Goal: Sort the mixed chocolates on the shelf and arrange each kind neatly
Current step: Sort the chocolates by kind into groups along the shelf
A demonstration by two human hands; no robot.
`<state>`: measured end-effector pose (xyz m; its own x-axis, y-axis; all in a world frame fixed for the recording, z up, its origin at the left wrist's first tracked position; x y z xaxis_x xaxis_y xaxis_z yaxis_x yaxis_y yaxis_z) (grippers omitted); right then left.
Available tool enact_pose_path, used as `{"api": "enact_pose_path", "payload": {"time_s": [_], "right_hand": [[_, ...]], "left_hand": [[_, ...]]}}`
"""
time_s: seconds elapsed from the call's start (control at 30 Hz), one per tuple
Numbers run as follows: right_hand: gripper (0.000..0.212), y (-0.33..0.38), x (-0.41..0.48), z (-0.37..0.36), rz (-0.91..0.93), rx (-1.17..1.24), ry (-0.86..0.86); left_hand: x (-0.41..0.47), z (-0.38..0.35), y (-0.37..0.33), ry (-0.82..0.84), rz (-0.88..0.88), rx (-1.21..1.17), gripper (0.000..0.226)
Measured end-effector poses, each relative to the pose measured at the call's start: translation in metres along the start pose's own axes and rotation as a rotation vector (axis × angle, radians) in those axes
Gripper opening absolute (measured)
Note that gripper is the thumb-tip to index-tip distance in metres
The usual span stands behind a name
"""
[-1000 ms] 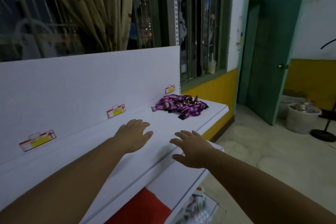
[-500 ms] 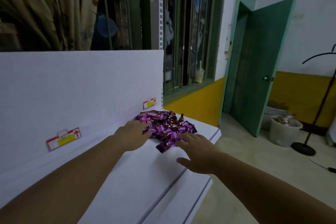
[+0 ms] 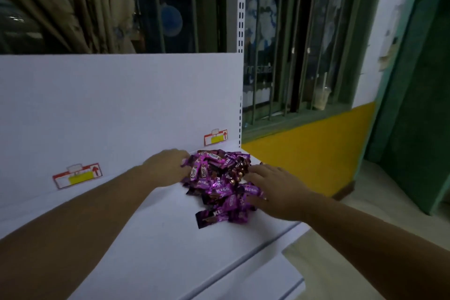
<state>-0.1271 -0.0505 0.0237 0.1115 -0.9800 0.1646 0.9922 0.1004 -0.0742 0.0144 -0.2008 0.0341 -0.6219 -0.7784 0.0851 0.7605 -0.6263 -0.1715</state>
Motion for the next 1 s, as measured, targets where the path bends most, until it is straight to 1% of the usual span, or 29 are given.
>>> {"api": "enact_pose_path", "payload": {"time_s": [0.07, 0.13, 0.17, 0.3, 0.43, 0.5, 0.57, 0.7, 0.8, 0.9, 1.0], "right_hand": [[0.052, -0.018, 0.011, 0.003, 0.025, 0.029, -0.001], [0.052, -0.035, 0.025, 0.003, 0.027, 0.055, -0.016], [0.051, -0.042, 0.032, 0.002, 0.018, 0.081, -0.023], [0.045, -0.053, 0.059, -0.009, -0.017, 0.227, 0.002], [0.042, -0.055, 0.101, -0.012, 0.002, 0.234, -0.017], [0.044, -0.058, 0.121, -0.018, -0.020, 0.252, 0.000], [0.048, -0.056, 0.137, -0.027, -0.009, 0.216, 0.038], [0.050, -0.056, 0.163, -0.034, 0.017, 0.172, 0.059], [0.054, -0.051, 0.183, -0.039, 0.029, 0.204, 0.064], [0.059, -0.039, 0.198, -0.050, 0.050, 0.215, 0.103], [0.054, -0.032, 0.214, -0.060, 0.073, 0.162, 0.114]], "left_hand": [[-0.003, 0.009, 0.012, -0.065, 0.109, -0.034, 0.044], [-0.009, 0.007, 0.020, -0.090, 0.175, -0.068, 0.043], [-0.011, 0.002, 0.021, -0.075, 0.181, -0.059, 0.042], [-0.005, -0.020, 0.012, 0.038, 0.119, 0.019, 0.030], [0.021, -0.027, 0.018, -0.032, 0.166, 0.015, 0.027], [0.037, -0.033, 0.022, -0.051, 0.186, 0.058, 0.029], [0.050, -0.039, 0.025, -0.061, 0.197, 0.089, 0.034], [0.074, -0.046, 0.029, -0.061, 0.210, -0.003, 0.040], [0.082, -0.052, 0.031, -0.034, 0.244, 0.012, 0.047], [0.086, -0.055, 0.030, -0.038, 0.243, 0.007, 0.043], [0.089, -0.057, 0.032, -0.034, 0.254, -0.060, 0.038]]}}
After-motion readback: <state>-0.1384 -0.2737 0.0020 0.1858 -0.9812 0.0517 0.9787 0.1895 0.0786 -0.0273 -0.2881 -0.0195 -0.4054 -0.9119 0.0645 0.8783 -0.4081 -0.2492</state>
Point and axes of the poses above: each hand's wrist, its own x-axis towards the middle knuckle, its own z-axis out of the back of the hand, y = z × x, the point moved 10 cm from there along x, towards the middle knuckle, and after that the axes turned 1 degree about -x, right-handed, at the moved point
